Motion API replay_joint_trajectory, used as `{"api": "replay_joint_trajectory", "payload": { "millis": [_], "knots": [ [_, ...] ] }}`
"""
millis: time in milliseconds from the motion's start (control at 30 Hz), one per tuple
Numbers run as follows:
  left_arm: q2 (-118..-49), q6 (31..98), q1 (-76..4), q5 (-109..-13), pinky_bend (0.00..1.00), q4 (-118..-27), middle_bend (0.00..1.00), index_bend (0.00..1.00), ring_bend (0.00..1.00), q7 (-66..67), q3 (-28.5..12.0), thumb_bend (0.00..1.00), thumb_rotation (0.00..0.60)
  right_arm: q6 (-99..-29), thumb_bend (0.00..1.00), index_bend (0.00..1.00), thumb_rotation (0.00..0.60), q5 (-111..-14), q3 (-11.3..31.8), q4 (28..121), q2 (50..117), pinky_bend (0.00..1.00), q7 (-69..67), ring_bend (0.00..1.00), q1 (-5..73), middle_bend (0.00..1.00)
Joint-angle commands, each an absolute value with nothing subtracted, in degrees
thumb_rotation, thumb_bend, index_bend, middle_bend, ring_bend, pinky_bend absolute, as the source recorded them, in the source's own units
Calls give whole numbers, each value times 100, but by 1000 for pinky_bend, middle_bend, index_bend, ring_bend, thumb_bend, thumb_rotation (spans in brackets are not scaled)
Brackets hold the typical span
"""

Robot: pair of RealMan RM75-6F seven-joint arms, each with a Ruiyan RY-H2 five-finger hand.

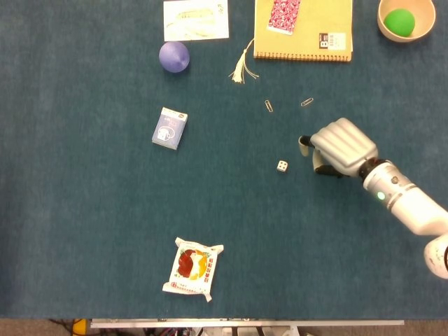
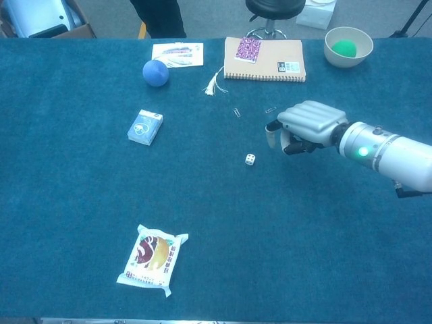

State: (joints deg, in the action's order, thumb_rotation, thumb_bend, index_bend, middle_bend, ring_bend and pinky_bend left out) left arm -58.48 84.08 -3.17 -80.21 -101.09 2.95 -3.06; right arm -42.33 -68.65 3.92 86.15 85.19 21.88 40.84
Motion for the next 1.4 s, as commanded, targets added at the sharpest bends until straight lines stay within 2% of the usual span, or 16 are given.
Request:
{"api": "replay_joint_trajectory", "payload": {
  "millis": [33, 1400],
  "knots": [
    [-5845, 8415, -314, -8025, 438, -10114, 435, 481, 278, 294, -304, 0, 600, -4242, 1000, 431, 350, -6928, 380, 8550, 8592, 1000, 2080, 1000, 4116, 1000],
    [-5818, 8422, -302, -8045, 438, -10152, 435, 481, 278, 286, -294, 0, 600, -4360, 1000, 431, 350, -7470, 192, 8043, 9033, 1000, 1254, 1000, 4230, 1000]
  ]
}}
